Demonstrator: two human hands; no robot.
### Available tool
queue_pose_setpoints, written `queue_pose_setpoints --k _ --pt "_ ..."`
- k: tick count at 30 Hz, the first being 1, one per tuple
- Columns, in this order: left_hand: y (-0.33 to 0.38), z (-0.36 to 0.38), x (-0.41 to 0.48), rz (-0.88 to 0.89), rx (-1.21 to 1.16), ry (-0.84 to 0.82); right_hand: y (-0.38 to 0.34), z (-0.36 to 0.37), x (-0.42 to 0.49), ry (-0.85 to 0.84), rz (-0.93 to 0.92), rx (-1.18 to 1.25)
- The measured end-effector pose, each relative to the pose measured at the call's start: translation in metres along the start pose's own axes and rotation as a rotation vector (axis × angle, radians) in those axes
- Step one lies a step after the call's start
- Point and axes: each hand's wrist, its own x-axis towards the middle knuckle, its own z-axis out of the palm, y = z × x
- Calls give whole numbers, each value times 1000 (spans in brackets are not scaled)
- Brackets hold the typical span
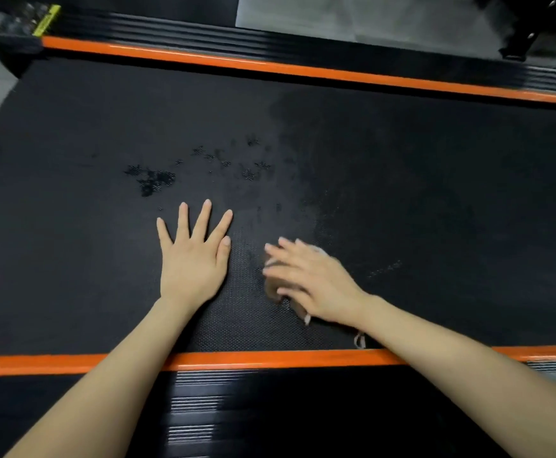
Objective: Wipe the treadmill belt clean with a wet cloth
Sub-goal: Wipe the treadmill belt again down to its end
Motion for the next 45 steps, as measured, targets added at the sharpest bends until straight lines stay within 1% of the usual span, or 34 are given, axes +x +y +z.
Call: queue_pose_setpoints --k 1,2,3,5,6,7,8,9,11,13,14,17,20,24,26,27,28,31,33,34,35,36,37,39,40,41,43,44,45 --pt "0 0 0 0 6 3 13 -2 9 75 72 -24" --pt "1 0 0 -3 12 5 27 -6 21 149 197 -26" --pt "1 1 0 -6 14 4 41 -11 36 207 360 -10" --pt "1 2 0 -17 11 2 57 -16 60 245 667 65" --pt "2 2 1 -19 11 3 55 -14 65 235 750 91" --pt "2 2 1 -20 11 1 46 -9 61 222 756 88" --pt "2 2 1 -20 12 -4 29 -4 51 214 678 60" --pt "1 1 2 -21 13 -11 8 1 37 189 541 42" --pt "0 1 3 -14 8 -25 -26 7 9 76 290 42" --pt "-2 0 3 -9 -10 -31 -17 8 4 18 157 9" --pt "-4 -2 5 -11 -14 -25 -6 7 9 19 139 -3" --pt "-20 -9 24 -61 10 -4 21 3 32 44 209 37" --pt "-44 -13 49 -98 66 -38 48 5 55 123 328 29" --pt "-54 -7 61 -63 82 -44 92 -7 104 248 604 18" --pt "-55 -4 61 -63 75 -34 85 -4 116 263 685 60" --pt "-55 -3 60 -61 71 -34 69 2 113 266 655 72" --pt "-55 -2 60 -61 67 -28 47 8 106 263 568 73" --pt "-56 -1 61 -49 64 -1 -17 22 71 168 248 78" --pt "-57 1 60 -48 66 -3 -19 18 67 111 86 59" --pt "-56 1 61 -49 71 -2 -7 16 72 95 44 37" --pt "-56 1 61 -52 75 1 7 15 81 92 45 19" --pt "-56 1 61 -54 73 4 23 13 95 122 103 2" --pt "-56 1 62 -56 64 6 41 11 111 179 210 -3" --pt "-55 0 61 -58 47 6 72 5 142 296 482 18" --pt "-55 1 60 -61 49 8 83 3 155 335 591 30" --pt "-55 1 60 -63 55 13 87 4 164 359 656 43" --pt "-55 1 61 -67 58 16 72 10 166 364 684 71" --pt "-55 1 62 -67 63 13 55 15 158 349 627 83" --pt "-55 1 62 -64 71 13 33 21 145 313 533 97"
